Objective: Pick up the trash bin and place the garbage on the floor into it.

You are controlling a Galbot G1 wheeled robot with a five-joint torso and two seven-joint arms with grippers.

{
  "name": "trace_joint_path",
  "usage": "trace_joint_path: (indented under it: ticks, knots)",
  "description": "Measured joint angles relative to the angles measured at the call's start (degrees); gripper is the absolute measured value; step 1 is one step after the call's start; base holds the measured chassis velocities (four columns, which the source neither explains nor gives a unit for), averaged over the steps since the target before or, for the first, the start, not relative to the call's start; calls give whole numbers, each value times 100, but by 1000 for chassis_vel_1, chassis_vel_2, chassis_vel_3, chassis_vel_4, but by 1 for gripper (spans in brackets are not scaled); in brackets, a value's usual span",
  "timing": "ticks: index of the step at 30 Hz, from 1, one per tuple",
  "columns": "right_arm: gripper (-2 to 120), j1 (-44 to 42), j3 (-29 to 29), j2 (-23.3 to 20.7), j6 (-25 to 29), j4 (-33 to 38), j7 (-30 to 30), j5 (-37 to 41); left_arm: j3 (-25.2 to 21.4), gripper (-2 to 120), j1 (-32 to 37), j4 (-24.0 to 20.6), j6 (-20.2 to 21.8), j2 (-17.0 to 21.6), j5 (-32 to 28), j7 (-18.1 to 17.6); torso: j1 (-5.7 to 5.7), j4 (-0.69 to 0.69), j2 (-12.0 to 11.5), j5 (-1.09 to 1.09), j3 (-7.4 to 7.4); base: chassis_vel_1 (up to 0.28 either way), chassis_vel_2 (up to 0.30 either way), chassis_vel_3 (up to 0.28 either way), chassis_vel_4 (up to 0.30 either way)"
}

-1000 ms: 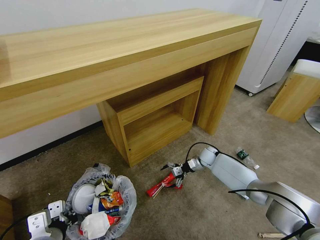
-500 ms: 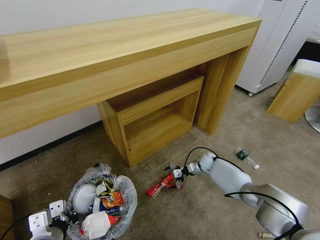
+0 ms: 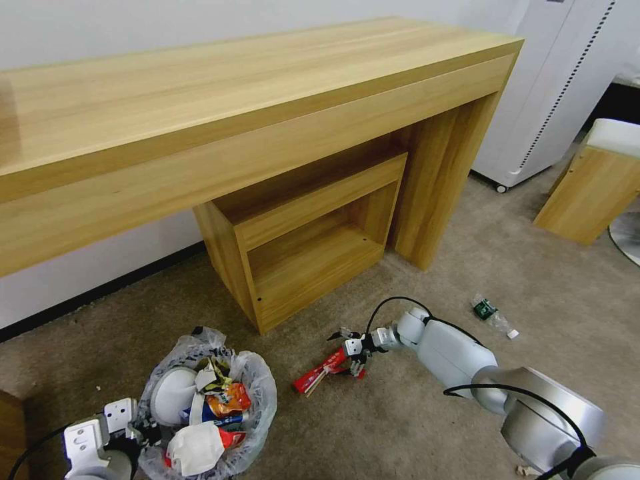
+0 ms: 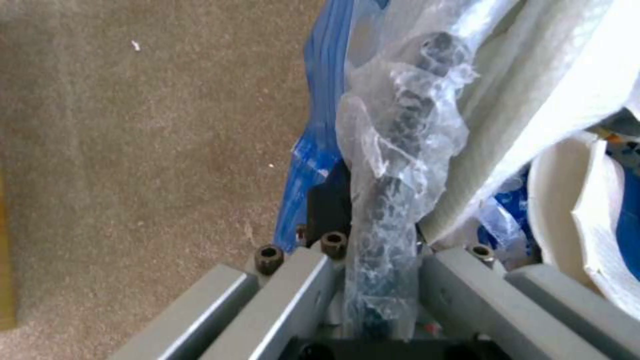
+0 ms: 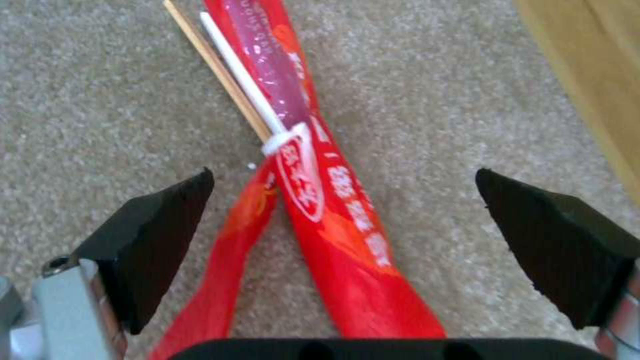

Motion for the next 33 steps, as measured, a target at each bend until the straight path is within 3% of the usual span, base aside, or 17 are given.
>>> trace_joint_path:
  ticks: [22, 33]
  knots:
    - [100, -236, -10, 176, -62, -284, 40, 362, 80, 0, -16, 60, -16, 16, 91, 99, 0, 1, 0, 0, 0, 0, 0, 0, 0]
    - [100, -405, 16, 172, -137, -404, -452, 1142, 69, 0, 2, 67, -29, 44, 105, 128, 1, 1, 0, 0, 0, 0, 0, 0, 0]
